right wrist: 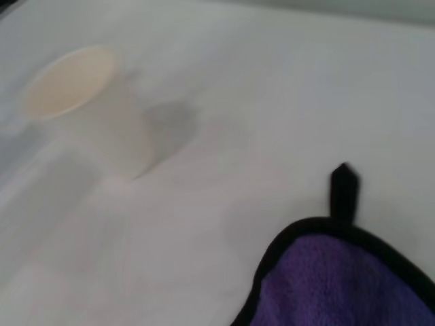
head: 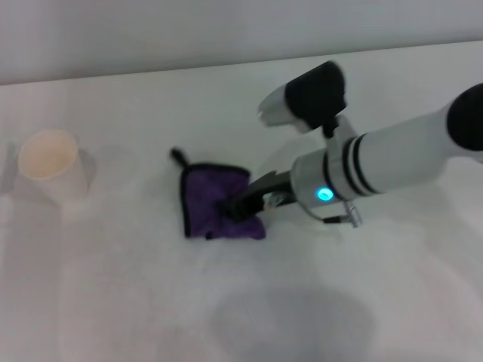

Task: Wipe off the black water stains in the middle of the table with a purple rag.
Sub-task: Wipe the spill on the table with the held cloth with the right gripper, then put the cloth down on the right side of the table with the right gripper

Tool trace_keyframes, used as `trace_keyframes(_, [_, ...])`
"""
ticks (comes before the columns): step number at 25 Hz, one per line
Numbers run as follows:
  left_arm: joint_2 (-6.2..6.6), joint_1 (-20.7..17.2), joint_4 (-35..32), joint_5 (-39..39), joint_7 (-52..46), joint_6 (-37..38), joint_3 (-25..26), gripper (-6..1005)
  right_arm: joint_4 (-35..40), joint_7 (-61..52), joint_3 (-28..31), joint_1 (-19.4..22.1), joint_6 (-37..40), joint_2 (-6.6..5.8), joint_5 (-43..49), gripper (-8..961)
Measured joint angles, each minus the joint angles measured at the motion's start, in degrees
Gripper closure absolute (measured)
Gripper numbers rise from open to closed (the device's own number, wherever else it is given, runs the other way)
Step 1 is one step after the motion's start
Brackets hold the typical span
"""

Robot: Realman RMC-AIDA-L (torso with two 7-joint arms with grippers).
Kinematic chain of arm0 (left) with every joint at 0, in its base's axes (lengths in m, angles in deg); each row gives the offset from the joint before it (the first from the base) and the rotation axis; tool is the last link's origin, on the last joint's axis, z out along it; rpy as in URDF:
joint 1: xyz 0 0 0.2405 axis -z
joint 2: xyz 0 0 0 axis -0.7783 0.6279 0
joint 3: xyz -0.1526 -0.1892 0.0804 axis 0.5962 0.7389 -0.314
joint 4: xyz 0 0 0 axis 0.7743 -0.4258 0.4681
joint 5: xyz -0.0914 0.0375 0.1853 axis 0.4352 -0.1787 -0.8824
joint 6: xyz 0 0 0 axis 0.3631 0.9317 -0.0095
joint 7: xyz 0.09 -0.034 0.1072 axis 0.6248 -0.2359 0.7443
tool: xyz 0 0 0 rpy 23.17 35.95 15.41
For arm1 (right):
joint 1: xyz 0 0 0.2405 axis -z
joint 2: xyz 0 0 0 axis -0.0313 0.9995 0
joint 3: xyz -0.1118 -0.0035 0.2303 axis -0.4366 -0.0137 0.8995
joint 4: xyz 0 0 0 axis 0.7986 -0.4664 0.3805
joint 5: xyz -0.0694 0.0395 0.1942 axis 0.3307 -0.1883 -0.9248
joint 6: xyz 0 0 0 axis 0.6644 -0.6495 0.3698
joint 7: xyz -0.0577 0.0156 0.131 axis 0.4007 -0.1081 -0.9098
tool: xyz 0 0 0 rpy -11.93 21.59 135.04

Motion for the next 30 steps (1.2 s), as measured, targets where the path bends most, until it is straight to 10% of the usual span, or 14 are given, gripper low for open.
trace_keyframes(10, [0.00, 0.05, 0.36, -0.15, 0.00, 0.10, -0.14, 106, 2.08, 1.16, -7.44, -0.32, -0.41, -0.26, -6.86, 874])
trace_keyframes(30, [-0.19, 0.21, 0.52, -0.08, -0.09, 0.00, 0.05, 104, -5.91, 16.97, 28.10, 0.45, -12.86, -2.28, 2.97, 875])
